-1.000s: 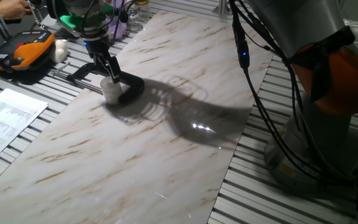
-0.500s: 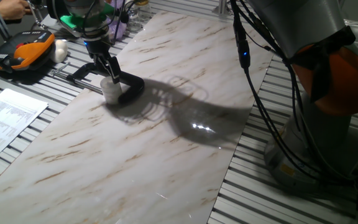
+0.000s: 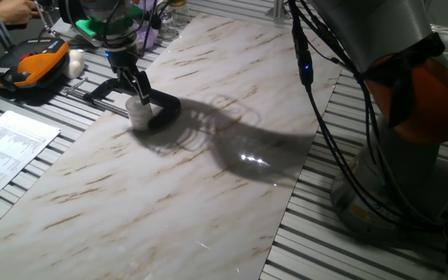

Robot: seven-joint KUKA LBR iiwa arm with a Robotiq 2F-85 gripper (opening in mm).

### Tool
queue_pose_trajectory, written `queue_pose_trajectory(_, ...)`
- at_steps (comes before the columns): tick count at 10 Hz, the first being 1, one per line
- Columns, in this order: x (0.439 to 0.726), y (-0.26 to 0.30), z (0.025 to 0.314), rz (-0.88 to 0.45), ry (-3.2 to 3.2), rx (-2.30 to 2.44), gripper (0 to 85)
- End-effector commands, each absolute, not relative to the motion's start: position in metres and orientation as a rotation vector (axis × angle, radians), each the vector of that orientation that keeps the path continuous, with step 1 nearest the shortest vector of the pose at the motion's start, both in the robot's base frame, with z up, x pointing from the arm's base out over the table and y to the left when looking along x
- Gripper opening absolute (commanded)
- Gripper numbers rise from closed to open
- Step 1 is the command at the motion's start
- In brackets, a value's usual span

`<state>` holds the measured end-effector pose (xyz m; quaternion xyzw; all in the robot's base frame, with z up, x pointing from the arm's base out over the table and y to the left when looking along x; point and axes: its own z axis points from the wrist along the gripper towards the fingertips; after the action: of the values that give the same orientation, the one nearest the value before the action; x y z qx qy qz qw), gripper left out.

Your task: Unscrew the lid from the jar

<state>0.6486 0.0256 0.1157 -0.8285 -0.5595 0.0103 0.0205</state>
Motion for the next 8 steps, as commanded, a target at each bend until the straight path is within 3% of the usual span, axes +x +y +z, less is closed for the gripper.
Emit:
queue_pose_trajectory(1, 0.6486, 0.0257, 0.1157, 0.029, -1.732, -2.568, 85.0)
queue_pose_trajectory(8, 0.6488, 0.0256, 0.1142, 0.037, -1.749, -2.560, 85.0)
